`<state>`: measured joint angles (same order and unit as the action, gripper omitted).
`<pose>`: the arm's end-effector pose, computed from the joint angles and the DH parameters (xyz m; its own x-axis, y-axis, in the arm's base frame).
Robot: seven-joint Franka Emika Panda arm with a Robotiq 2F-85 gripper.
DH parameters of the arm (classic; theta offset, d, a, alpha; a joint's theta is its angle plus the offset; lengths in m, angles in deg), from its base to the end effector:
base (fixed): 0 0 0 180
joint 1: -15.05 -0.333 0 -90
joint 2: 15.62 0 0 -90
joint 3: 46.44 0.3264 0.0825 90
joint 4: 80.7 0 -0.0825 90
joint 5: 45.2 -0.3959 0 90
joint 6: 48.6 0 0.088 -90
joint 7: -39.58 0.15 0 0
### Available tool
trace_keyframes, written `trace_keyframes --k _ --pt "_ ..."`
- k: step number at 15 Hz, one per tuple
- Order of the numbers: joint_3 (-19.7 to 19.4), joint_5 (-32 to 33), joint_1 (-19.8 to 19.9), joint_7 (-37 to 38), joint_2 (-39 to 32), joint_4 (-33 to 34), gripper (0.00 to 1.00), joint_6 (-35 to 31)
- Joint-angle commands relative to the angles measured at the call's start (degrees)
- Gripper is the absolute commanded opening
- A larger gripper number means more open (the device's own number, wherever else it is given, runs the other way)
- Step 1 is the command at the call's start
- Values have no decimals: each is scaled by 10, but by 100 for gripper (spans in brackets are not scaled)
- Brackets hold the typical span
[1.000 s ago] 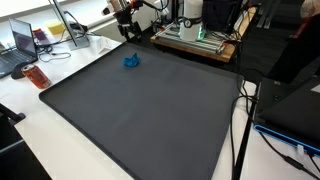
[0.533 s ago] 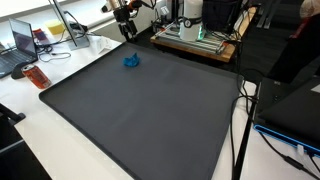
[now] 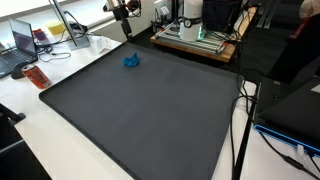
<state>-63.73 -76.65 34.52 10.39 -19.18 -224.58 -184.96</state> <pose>0.3701 -0.2532 0.2043 0.8468 -0.5259 -0.0796 -0.5178 -0.7809 -0.3494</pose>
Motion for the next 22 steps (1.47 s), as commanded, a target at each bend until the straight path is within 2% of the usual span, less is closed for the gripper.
trace_keyframes --k 1,5,6,11,22 --pt "1 -8 2 8 0 0 100 -4" --pt "1 -17 2 18 0 0 100 -7" --pt "0 -34 4 46 -15 25 100 26" --pt "-7 -36 15 113 -46 65 100 111" --pt "-17 -101 63 230 -153 150 100 192"
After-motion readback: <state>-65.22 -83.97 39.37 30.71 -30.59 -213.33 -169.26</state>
